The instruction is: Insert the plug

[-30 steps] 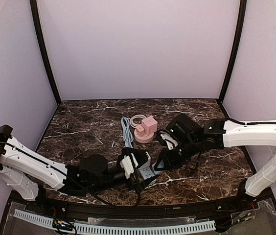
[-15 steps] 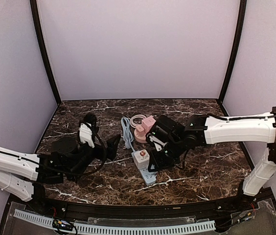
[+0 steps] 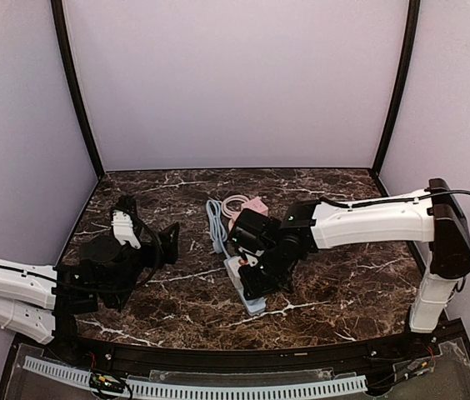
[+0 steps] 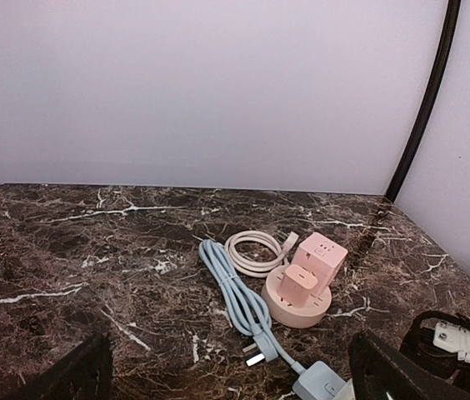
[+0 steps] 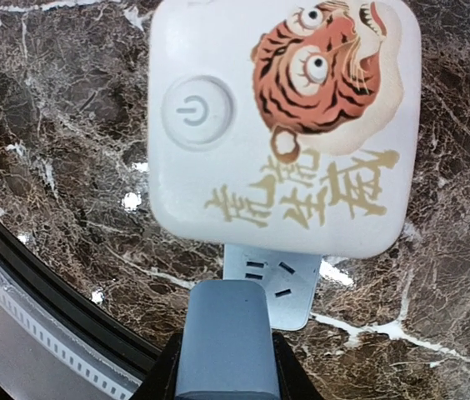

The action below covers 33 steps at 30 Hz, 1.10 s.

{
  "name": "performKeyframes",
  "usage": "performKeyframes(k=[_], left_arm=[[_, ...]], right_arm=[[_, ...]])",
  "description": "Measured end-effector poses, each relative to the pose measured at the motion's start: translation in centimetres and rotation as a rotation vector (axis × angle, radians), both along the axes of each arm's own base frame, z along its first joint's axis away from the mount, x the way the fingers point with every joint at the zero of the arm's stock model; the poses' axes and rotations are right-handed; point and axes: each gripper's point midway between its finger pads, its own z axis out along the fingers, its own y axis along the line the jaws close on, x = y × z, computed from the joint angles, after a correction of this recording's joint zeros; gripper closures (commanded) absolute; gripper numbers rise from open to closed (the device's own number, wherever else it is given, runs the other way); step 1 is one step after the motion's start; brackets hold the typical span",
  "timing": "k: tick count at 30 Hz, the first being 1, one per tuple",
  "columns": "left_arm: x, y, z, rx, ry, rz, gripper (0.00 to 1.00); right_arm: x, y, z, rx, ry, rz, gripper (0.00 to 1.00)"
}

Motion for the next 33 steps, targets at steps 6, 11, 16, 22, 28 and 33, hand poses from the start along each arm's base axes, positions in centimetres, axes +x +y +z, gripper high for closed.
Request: performKeyframes(k=[6,11,16,22,28,33], left_arm=[[0.1,0.3,-0.3,0.003,0.002,0.012,0.01],[0.1,0.4,-0.3,0.003,0.002,0.013,0.01],[0.1,0.4,-0.4,0.005,0.003,0.013,0.01],[0.1,0.4,-0.5,0.007,0.004,0.013,0.01],[0.1,0.5,-0.4,0.005,0.003,0.013,0.01],[0.0,0.6,-0.5,0.002,0.003,0.013,0.01]], right_arm=[[0.4,-0.1,-0.9,-0.047,-0.006,-0.006,1.0],[0.7,-0.1,-1.4,-0.076,-0.011,-0.007,1.0],[0.7,-0.2,-1.4,-0.087,-0.009,-0.008,1.0],[0.9,-0.2,-1.5,-0.1,-0.012,-0.014,1.0],[0.9,-0.2,-1.5,-0.099,-0.01,-0.022,1.0],[0.7,-0.1,-1.5,-0.096,0.001,-0.028,1.0]])
